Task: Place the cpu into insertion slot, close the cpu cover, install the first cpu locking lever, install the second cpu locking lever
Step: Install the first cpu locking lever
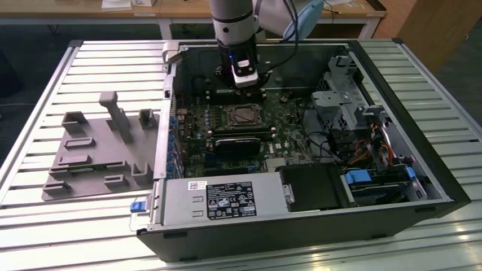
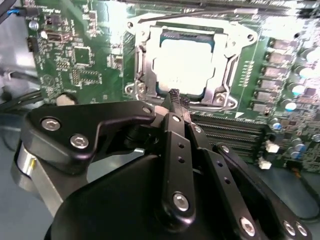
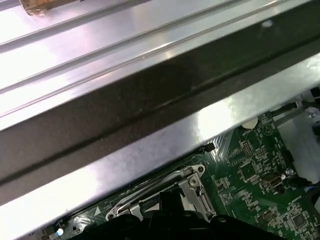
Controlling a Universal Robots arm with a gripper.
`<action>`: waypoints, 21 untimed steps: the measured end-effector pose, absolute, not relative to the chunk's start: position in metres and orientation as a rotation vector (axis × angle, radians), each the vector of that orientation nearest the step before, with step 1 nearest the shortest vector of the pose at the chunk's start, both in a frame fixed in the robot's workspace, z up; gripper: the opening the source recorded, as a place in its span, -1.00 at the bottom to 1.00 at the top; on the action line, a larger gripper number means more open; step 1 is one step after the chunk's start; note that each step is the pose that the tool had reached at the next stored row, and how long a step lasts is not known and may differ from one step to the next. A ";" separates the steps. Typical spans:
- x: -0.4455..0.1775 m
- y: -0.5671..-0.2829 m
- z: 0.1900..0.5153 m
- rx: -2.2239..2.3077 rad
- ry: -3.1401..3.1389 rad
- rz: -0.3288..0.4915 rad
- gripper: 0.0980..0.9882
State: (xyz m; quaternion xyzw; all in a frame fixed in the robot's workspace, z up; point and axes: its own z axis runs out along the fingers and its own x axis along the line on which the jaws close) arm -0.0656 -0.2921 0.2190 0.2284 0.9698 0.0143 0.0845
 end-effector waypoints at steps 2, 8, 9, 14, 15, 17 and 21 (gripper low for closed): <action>-0.065 -0.292 0.219 0.682 2.902 0.021 -0.99; -0.064 -0.297 0.219 0.685 2.913 -0.012 -0.99; -0.064 -0.298 0.219 0.686 2.913 -0.013 -0.99; -0.064 -0.302 0.219 0.686 2.912 -0.016 -0.99; -0.064 -0.303 0.219 0.686 2.912 -0.018 -0.99; -0.064 -0.304 0.218 0.686 2.912 -0.019 -0.99; -0.064 -0.308 0.218 0.684 2.912 -0.020 -0.99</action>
